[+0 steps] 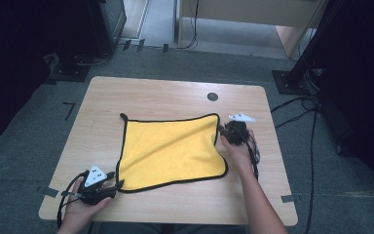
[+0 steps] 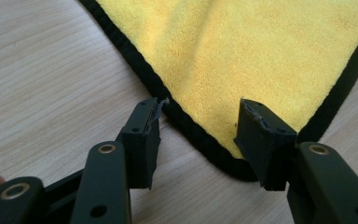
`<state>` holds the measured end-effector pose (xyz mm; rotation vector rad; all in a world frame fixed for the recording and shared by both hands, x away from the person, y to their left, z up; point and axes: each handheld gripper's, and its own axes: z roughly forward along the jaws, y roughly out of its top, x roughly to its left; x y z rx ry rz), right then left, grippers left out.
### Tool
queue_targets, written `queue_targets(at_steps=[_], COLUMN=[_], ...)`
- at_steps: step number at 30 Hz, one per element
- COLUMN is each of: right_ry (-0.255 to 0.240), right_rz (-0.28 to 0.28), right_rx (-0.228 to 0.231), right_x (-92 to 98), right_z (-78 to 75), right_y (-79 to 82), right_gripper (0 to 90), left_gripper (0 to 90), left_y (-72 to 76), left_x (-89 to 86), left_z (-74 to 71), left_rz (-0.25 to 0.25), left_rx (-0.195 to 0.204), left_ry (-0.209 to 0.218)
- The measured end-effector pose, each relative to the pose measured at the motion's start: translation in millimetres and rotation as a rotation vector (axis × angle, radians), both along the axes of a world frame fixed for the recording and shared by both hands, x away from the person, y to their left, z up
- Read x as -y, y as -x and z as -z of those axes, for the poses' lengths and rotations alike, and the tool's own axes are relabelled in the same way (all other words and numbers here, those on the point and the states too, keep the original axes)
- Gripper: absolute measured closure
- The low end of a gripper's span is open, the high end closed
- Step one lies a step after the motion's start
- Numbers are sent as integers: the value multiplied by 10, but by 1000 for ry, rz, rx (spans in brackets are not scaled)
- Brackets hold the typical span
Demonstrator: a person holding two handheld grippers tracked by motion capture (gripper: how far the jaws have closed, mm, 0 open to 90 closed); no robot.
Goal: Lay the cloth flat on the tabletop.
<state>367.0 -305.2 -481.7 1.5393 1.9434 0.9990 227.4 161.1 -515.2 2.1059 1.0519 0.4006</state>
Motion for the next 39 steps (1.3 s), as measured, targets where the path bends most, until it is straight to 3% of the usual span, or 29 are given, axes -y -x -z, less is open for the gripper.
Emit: queue_targets(at_steps=[4, 8, 10, 12, 15, 18, 22, 23, 24, 26, 28, 31, 33, 35, 37, 39], right_ry=[-74, -122, -62, -9, 4, 14, 89, 65, 39, 2, -57, -98, -91, -72, -23, 19], right_rz=[-36, -128, -137, -135, -126, -138, -166, -180, -180, -175, -143, -83, -59, -57, -57, -66], right_rx=[-51, -76, -91, -75, -66, -76, -81, -95, -105, -83, -65, -74, -83, -87, -80, -65], right_x=[119, 112, 68, 39, 46, 99, 196, 250, 276, 317, 306, 222, 143, 72, 22, 35], right_z=[126, 228, 278, 314, 313, 266, 212, 201, 193, 175, 172, 238, 301, 352, 345, 309], right_y=[581, 1093, 1212, 1293, 1414, 1563, 1841, 1891, 1902, 1859, 1727, 1483, 1353, 1285, 1291, 1352], right_gripper=[630, 587, 620, 731, 900, 900, 900, 900, 900, 782, 687, 608, 622, 732, 839, 862], left_gripper=[470, 450, 446, 442, 440, 438, 434, 433, 432, 428, 424, 423, 423, 422, 422, 422], left_y=[-1, -11, -17, -20, -11, -10, -15, -15, -17, -26, -32, -18, -14, -17, -19, -18], left_x=[10, 25, 34, 42, 40, 38, 35, 35, 36, 32, 29, 36, 40, 37, 35, 35], left_z=[1, 4, 5, 8, 11, 13, 13, 14, 14, 13, 12, 17, 19, 19, 18, 19], left_rz=[-4, -11, -12, -19, -25, -26, -24, -24, -26, -23, -24, -31, -31, -30, -30, -29], left_rx=[4, 8, 13, 18, 18, 20, 19, 18, 17, 14, 12, 17, 24, 22, 20, 20], left_ry=[-8, -15, -23, -23, -23, -20, -18, -16, -12, -11, -8, -9, -15, -13, -11, -12])
